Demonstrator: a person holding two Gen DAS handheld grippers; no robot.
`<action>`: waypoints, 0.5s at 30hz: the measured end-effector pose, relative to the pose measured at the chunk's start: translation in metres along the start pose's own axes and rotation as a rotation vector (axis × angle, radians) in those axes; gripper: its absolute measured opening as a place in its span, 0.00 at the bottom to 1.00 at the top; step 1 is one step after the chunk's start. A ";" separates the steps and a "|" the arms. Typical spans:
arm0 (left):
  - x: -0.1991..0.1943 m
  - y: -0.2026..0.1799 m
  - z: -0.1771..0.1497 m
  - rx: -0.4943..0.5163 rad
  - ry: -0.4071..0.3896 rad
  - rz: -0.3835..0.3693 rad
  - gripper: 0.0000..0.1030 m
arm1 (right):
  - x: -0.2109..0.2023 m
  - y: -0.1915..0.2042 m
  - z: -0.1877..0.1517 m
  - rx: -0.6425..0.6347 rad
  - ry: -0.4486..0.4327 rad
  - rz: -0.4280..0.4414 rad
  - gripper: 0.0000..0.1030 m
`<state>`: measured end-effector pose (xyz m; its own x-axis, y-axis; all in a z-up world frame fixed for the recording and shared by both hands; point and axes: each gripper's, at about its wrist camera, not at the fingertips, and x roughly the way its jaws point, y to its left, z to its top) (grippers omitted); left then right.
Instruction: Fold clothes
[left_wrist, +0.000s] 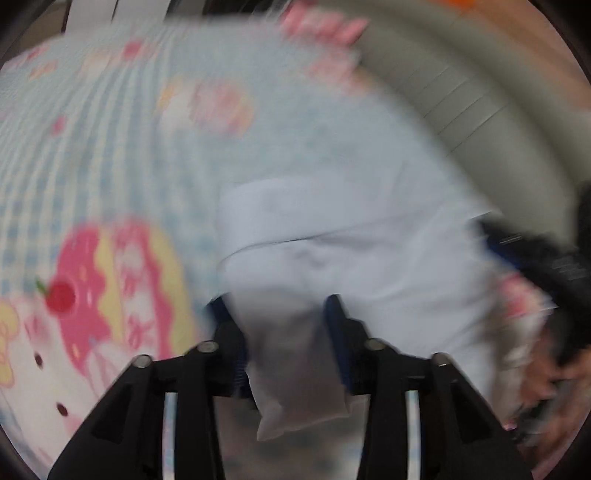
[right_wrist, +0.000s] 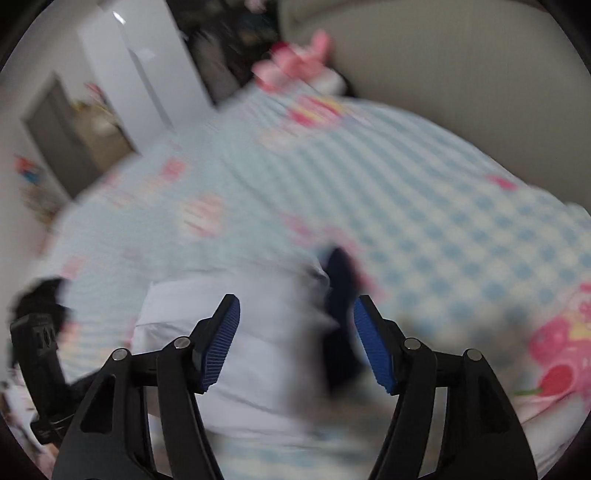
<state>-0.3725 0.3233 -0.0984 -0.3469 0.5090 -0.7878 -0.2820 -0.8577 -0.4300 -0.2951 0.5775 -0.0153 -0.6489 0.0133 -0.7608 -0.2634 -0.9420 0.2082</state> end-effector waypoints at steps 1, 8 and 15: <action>-0.007 0.002 -0.002 -0.002 -0.017 -0.024 0.41 | -0.004 -0.005 -0.004 0.004 -0.027 -0.001 0.59; -0.077 -0.027 -0.013 0.155 -0.340 0.004 0.46 | -0.050 0.036 -0.008 -0.093 -0.253 0.073 0.57; -0.011 -0.038 -0.002 0.209 -0.130 -0.032 0.45 | 0.040 0.041 -0.037 -0.150 -0.028 -0.018 0.45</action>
<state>-0.3567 0.3499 -0.0744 -0.4434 0.5527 -0.7057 -0.4691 -0.8139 -0.3427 -0.3051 0.5270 -0.0598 -0.6651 0.0375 -0.7458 -0.1669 -0.9809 0.0995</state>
